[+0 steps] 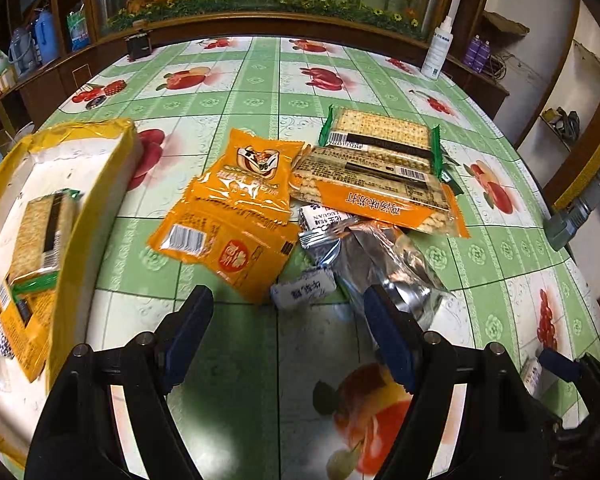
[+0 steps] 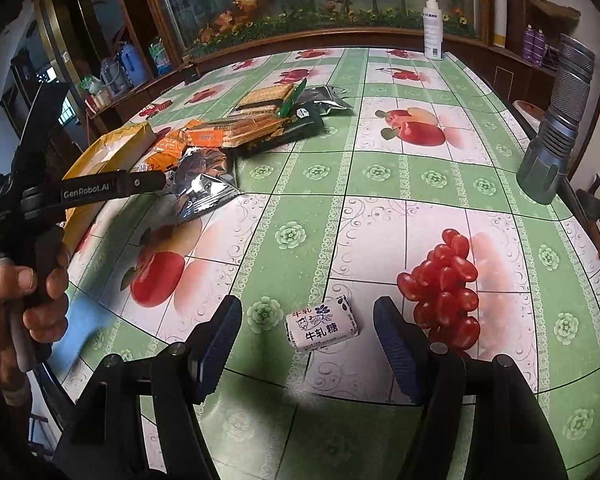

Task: Organize snacks
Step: 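Grasp a white candy with left gripper while right grasps another candy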

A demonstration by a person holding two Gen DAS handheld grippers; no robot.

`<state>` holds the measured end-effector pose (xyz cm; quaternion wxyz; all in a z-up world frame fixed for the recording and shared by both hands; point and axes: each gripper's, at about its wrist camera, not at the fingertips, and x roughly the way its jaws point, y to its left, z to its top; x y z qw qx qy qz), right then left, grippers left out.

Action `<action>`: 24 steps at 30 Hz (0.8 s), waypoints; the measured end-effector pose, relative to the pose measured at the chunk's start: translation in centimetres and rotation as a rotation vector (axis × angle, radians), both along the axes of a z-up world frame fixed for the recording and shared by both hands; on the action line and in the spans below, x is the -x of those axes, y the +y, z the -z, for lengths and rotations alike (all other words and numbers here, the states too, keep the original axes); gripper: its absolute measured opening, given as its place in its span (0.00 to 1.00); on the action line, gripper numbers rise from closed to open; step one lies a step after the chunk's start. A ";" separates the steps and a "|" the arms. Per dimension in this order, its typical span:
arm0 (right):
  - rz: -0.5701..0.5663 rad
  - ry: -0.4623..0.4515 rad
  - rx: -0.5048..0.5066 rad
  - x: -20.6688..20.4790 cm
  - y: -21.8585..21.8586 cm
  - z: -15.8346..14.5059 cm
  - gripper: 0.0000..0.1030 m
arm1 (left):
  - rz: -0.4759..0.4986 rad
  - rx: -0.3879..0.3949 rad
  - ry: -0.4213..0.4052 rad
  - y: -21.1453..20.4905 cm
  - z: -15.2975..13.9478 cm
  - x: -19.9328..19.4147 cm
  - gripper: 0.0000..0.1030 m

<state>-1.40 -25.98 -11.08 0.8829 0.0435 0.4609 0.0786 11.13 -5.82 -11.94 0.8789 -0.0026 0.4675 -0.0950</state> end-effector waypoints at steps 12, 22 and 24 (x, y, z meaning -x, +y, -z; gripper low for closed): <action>-0.016 0.031 0.034 -0.6 0.4 0.4 0.60 | 0.015 0.022 -0.033 0.3 0.5 0.1 0.29; -0.022 0.028 0.090 -0.7 0.8 0.3 0.34 | 0.063 0.060 -0.031 2.1 0.7 2.3 0.28; -0.020 0.027 0.081 -0.7 0.7 0.3 0.34 | 0.059 0.074 -0.030 2.6 0.6 2.8 0.28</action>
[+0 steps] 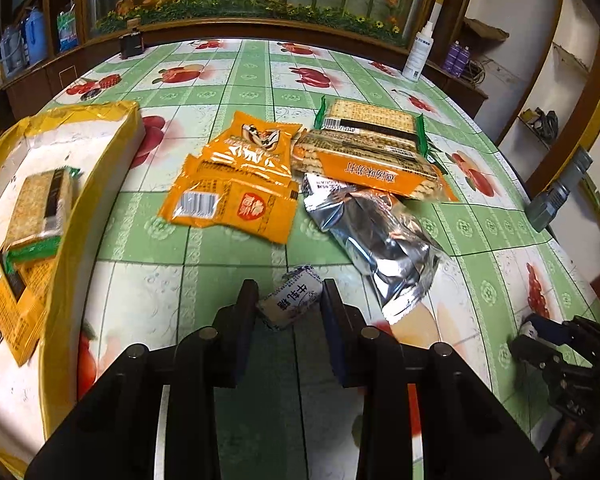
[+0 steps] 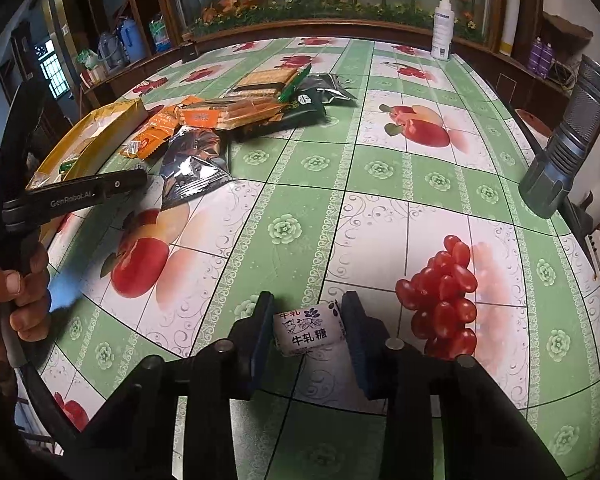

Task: Organize snacks
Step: 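Grasp a white candy with left gripper while right grasps another candy, then carry both white candies over the tray and open both grippers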

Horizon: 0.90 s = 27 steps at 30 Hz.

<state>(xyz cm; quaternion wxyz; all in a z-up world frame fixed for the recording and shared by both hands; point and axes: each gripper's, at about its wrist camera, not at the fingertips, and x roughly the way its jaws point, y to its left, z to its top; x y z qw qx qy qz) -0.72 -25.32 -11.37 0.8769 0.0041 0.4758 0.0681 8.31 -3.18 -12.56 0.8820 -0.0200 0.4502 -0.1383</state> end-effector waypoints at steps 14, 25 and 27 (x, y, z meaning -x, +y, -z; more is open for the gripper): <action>-0.010 -0.064 -0.079 1.4 0.2 -1.4 0.33 | -0.050 0.024 -0.086 2.6 -4.0 4.4 0.28; -0.113 -0.122 -0.161 0.4 4.5 -4.2 0.33 | -0.181 -0.071 -0.163 6.4 -6.6 6.0 0.28; -0.138 -0.136 -0.177 0.1 5.6 -4.8 0.33 | -0.218 -0.088 -0.170 7.4 -6.9 6.1 0.28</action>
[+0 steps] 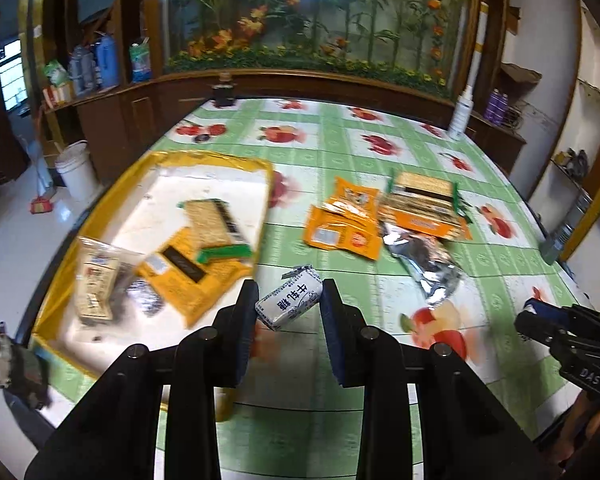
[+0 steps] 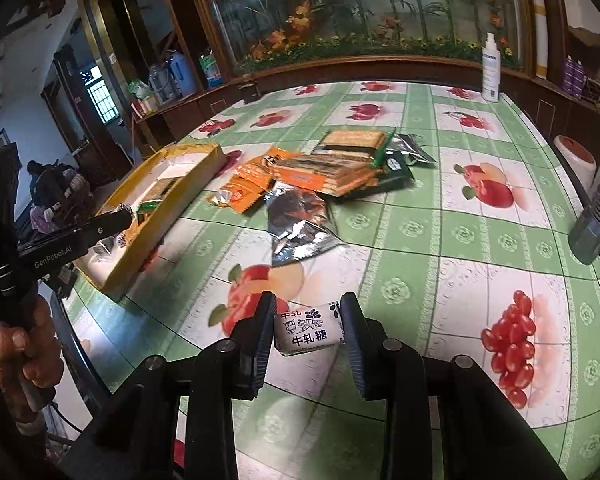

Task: Organize snacks
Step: 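Carry both white candies over the tray and open both grippers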

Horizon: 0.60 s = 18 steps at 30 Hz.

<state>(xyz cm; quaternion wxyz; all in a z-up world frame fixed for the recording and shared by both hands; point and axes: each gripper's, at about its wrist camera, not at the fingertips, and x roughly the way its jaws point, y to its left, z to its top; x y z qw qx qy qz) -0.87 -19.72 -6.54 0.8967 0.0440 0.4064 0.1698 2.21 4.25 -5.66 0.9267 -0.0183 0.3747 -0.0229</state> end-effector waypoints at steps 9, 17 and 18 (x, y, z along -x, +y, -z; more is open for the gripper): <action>-0.105 -0.051 -0.085 -0.9 4.4 -2.6 0.33 | -0.121 -0.031 -0.011 3.8 -0.2 0.7 0.28; -0.194 -0.071 -0.114 -1.6 8.3 -4.0 0.33 | -0.170 -0.032 -0.015 5.8 -0.3 1.2 0.28; -0.204 -0.072 -0.118 -1.7 8.7 -4.1 0.33 | -0.174 -0.031 -0.015 6.1 -0.3 1.2 0.28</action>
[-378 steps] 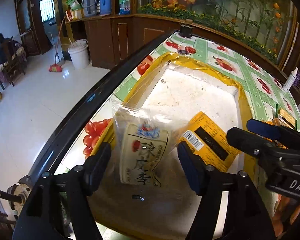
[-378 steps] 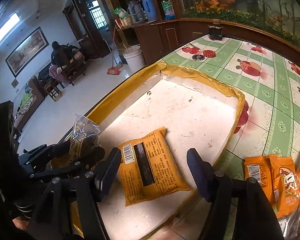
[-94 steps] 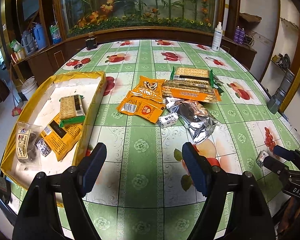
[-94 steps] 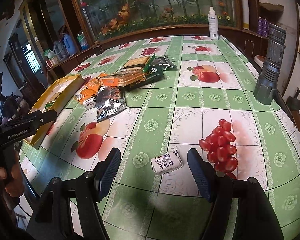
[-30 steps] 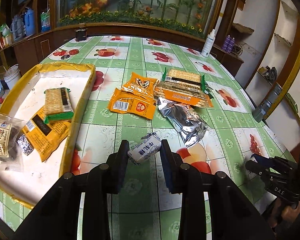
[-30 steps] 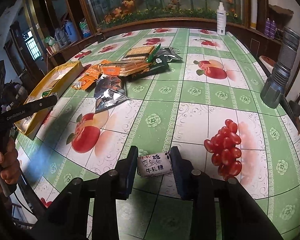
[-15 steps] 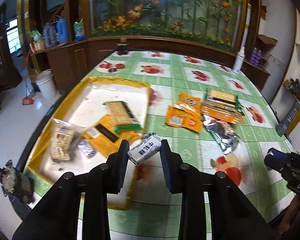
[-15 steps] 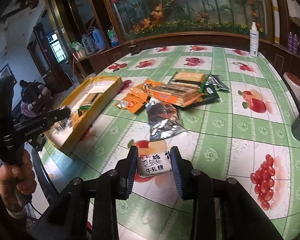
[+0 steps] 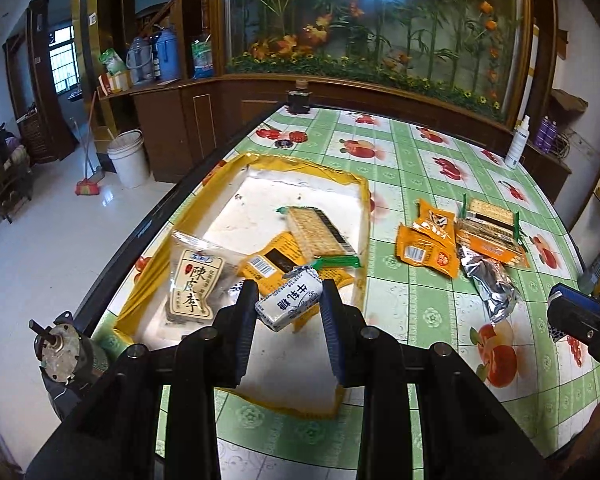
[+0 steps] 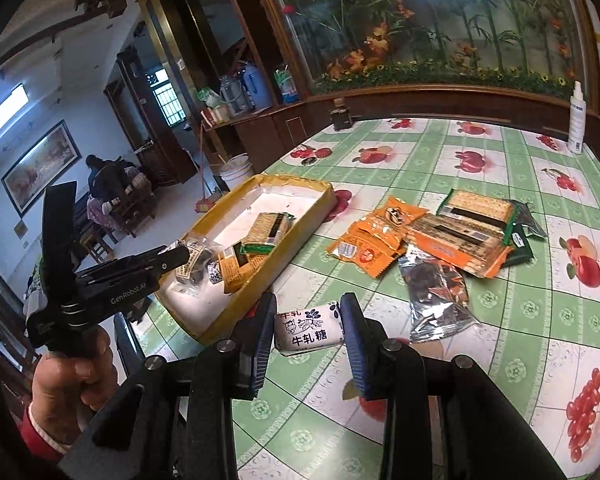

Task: Organize snacks
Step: 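Carry both white candies over the tray and open both grippers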

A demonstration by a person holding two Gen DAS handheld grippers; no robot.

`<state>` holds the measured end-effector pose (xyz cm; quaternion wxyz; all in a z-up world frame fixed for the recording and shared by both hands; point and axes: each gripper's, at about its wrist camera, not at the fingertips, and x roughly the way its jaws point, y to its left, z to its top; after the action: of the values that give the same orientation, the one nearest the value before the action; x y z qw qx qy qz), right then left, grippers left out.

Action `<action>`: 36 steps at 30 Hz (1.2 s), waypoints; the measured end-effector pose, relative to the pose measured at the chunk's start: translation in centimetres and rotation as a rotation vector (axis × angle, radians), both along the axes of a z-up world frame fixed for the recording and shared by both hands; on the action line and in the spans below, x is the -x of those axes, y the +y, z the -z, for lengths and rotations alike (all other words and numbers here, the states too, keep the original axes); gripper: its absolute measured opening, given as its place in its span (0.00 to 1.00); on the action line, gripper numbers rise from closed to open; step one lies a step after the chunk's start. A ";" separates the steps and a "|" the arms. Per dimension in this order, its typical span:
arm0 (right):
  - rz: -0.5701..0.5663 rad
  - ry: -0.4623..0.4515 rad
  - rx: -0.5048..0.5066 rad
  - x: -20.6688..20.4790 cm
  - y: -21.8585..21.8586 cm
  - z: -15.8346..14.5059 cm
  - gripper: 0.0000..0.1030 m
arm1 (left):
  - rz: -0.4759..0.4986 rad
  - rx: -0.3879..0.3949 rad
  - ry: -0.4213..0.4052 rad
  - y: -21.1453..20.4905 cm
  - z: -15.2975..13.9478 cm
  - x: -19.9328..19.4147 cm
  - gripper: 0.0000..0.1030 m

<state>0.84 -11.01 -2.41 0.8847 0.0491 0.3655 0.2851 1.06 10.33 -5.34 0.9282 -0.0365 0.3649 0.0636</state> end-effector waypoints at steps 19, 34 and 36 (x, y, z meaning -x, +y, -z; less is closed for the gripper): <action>-0.156 0.013 -0.019 -1.9 8.1 0.1 0.32 | -0.067 0.019 0.003 3.5 0.5 -0.5 0.28; -0.175 0.033 -0.009 -7.2 12.6 1.8 0.32 | -0.097 0.082 0.049 5.6 2.6 -2.6 0.28; -0.165 0.030 0.002 -8.9 13.5 1.9 0.32 | -0.085 0.080 0.047 5.0 2.5 -2.9 0.28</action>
<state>9.77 2.49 -4.26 0.8528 0.0222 0.3818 0.3556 3.97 15.33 -7.82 0.9136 -0.0874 0.3869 0.0891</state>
